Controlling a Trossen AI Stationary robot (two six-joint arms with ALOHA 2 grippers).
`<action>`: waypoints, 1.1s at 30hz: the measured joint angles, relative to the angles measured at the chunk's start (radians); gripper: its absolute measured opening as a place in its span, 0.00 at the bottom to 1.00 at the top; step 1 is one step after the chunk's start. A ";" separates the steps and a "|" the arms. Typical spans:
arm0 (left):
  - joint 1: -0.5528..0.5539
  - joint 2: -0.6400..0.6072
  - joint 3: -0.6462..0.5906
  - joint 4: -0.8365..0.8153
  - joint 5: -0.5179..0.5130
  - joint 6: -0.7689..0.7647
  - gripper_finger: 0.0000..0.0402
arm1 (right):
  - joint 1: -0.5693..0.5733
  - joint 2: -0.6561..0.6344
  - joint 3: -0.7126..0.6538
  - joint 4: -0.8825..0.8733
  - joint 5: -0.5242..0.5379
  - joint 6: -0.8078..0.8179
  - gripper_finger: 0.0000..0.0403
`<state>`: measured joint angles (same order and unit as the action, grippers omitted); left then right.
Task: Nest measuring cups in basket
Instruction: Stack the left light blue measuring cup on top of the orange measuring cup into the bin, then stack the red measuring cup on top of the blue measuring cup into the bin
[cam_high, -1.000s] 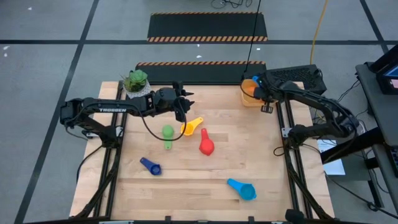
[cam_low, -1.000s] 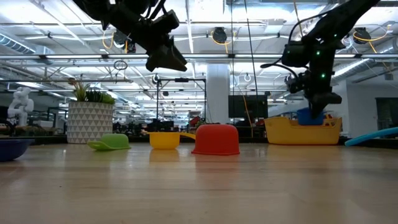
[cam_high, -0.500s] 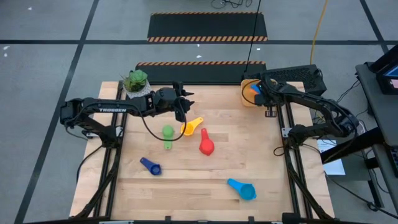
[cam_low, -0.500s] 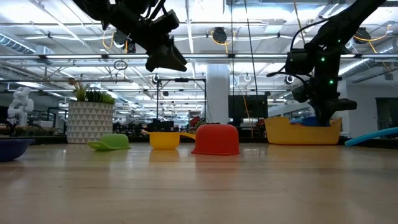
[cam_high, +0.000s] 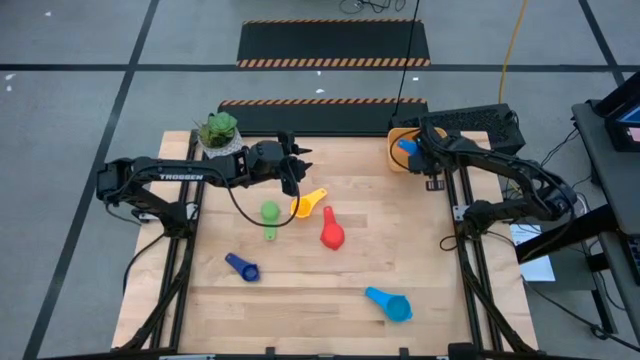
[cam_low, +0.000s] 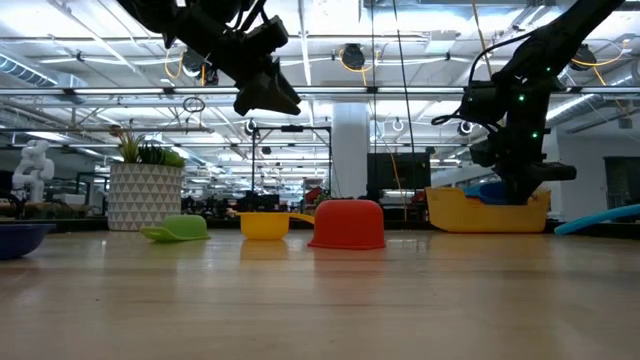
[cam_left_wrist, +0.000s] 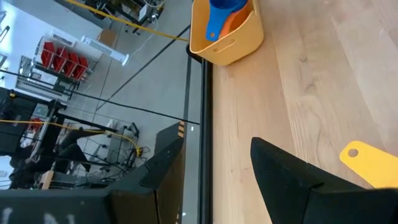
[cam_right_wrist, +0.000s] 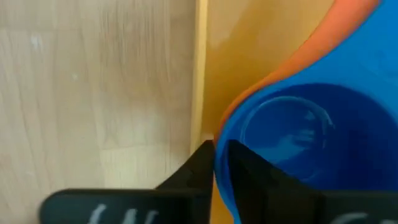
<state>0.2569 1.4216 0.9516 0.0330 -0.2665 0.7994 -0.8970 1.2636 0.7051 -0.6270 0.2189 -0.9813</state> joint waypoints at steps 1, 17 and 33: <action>0.000 0.000 0.000 0.000 0.000 0.000 0.46 | 0.000 0.000 0.000 0.006 -0.002 0.000 0.12; 0.000 0.000 0.000 -0.002 0.028 -0.005 0.46 | 0.015 -0.085 0.000 0.034 0.013 0.061 0.30; -0.002 0.000 0.000 -0.014 0.041 -0.017 0.46 | 0.215 -0.310 0.000 0.082 0.016 0.363 0.30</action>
<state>0.2551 1.4220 0.9516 0.0191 -0.2253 0.7820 -0.6824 0.9533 0.7048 -0.5453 0.2348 -0.6179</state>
